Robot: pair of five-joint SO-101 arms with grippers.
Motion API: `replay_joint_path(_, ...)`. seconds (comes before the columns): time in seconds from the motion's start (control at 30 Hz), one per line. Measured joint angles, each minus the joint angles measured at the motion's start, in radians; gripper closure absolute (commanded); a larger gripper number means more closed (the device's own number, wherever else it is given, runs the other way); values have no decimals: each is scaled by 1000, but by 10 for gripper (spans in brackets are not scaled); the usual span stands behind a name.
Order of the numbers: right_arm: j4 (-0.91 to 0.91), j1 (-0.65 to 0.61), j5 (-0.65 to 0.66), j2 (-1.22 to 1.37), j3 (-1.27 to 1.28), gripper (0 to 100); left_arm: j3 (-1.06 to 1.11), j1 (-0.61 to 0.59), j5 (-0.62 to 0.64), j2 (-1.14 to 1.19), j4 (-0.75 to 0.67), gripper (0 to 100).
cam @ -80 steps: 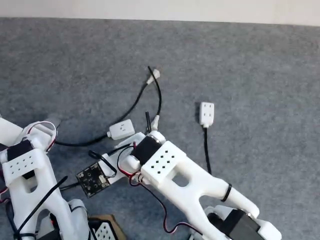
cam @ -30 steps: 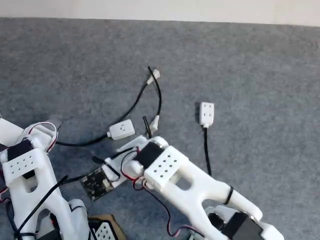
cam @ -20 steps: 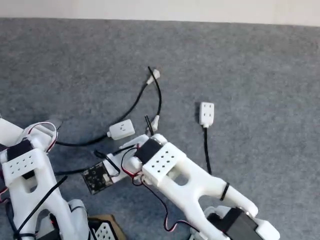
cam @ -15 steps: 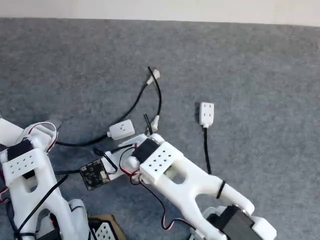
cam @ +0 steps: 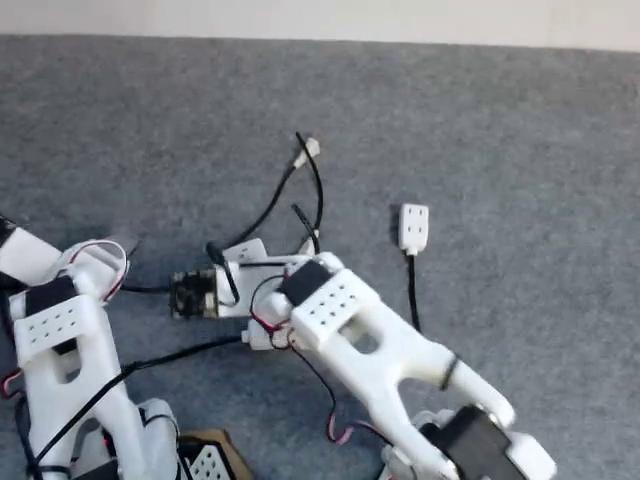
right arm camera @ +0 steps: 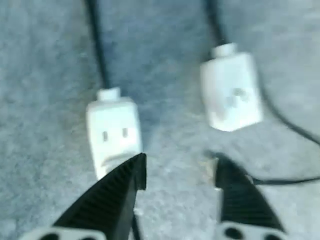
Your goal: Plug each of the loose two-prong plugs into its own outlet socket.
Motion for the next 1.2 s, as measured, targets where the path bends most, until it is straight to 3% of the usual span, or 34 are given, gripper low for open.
replay_joint_path(0.23,281,14,-176,-150,-334,706,0,58,0,0,0,585)
replay_joint_path(0.37,486,72,-296,-155,-605,706,-15,130,-87,0,40,585)
replay_joint_path(0.57,766,196,-493,-123,-1016,706,-206,321,-238,20,341,585)
replay_joint_path(0.73,795,402,-565,-153,-1142,706,-402,451,-371,121,575,586)
replay_joint_path(0.87,795,614,-580,-207,-1000,706,-508,535,-516,241,689,611)
replay_joint_path(0.97,789,671,-631,-269,-760,706,-552,575,-572,331,712,643)
replay_joint_path(1.2,361,683,-700,-664,72,706,-568,721,-657,437,718,638)
